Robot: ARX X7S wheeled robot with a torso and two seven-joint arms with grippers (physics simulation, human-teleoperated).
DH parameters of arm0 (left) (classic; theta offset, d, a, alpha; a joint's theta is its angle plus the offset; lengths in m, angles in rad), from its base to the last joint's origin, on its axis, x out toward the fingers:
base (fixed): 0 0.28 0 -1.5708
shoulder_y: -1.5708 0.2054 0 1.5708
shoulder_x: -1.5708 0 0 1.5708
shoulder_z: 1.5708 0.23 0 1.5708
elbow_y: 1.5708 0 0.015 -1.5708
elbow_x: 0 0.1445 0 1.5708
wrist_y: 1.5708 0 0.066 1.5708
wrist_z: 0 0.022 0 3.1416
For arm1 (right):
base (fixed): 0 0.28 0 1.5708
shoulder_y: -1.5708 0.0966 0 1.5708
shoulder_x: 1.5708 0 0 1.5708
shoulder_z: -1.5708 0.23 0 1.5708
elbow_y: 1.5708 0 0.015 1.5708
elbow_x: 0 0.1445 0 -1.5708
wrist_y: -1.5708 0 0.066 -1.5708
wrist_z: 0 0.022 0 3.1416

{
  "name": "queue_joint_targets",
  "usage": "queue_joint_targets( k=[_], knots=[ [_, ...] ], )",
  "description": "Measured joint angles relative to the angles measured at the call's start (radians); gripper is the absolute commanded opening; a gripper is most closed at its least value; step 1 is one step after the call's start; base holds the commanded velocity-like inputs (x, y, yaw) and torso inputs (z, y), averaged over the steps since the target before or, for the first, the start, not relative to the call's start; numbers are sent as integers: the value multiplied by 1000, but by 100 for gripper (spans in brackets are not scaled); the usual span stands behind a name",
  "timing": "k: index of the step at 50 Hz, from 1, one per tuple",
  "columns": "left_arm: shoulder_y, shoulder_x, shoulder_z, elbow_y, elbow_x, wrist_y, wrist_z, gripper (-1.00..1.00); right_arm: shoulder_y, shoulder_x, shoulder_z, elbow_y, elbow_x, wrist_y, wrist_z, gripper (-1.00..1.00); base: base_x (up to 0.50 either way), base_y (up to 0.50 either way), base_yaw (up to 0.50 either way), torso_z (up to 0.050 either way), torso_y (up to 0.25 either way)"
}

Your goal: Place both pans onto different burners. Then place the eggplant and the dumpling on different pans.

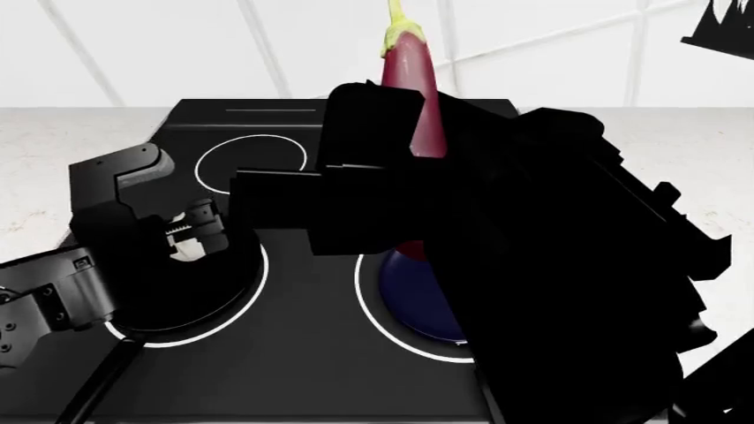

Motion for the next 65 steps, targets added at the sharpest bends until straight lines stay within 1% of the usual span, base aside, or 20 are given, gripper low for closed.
queue_joint_targets(
  k=[1,24,32,38,51,65],
  knots=[
    [0,0,0,0,0,0,0,100,0,0,0,0,0,0,0,-100,0,0,0,0,0],
    [-14,-13,-16,22,-41,-1,-33,100,0,2,0,2,-4,3,0,-100,0,0,0,0,0],
    [-32,-39,-50,79,-82,-3,-66,100,0,4,2,3,-5,8,0,-100,0,0,0,0,0],
    [-56,-69,-95,156,-126,4,-98,100,0,9,8,5,10,23,0,-100,0,0,0,0,0],
    [-118,-119,-198,300,-214,35,-142,100,0,45,39,17,145,111,0,-100,0,0,0,0,0],
    [-120,-140,-250,369,-250,62,-147,100,0,55,79,21,318,201,0,-100,0,0,0,0,0]
  ],
)
